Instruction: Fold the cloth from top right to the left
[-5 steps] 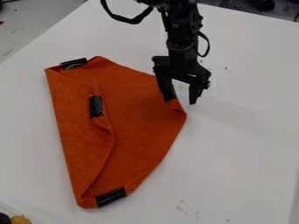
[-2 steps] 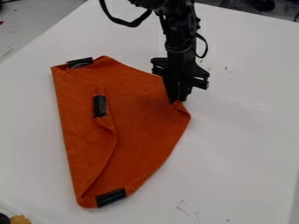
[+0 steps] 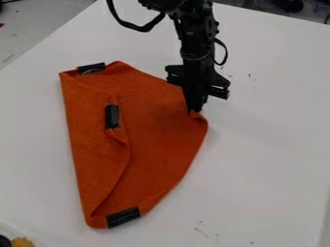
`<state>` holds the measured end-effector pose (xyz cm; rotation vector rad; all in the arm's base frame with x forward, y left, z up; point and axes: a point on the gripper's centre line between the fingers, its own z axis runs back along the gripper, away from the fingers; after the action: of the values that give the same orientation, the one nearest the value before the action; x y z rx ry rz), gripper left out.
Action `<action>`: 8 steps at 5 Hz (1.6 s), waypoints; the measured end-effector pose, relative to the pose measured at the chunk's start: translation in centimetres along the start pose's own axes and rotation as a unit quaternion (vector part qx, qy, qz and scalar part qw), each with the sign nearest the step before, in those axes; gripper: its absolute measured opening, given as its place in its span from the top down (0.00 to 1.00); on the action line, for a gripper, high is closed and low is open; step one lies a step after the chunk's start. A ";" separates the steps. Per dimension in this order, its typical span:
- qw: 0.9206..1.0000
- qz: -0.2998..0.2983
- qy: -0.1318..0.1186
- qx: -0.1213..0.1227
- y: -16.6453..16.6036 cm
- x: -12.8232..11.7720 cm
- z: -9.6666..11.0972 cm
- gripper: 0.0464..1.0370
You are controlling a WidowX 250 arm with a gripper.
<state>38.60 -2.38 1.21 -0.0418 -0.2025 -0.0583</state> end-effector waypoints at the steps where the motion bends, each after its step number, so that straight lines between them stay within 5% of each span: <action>1: 0.999 0.037 -0.015 0.029 0.8 -0.5 2.7 0.99; 2: 0.991 0.103 -0.067 0.048 3.3 -1.5 6.1 0.99; 5: 0.954 0.277 -0.114 0.031 14.3 -7.9 5.1 0.99; 7: 0.949 0.292 -0.118 0.023 15.3 -9.3 4.1 0.97; 8: 0.961 0.248 -0.115 0.051 15.9 -9.7 3.9 0.82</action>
<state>29.33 14.13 2.52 0.0052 -0.4216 0.4597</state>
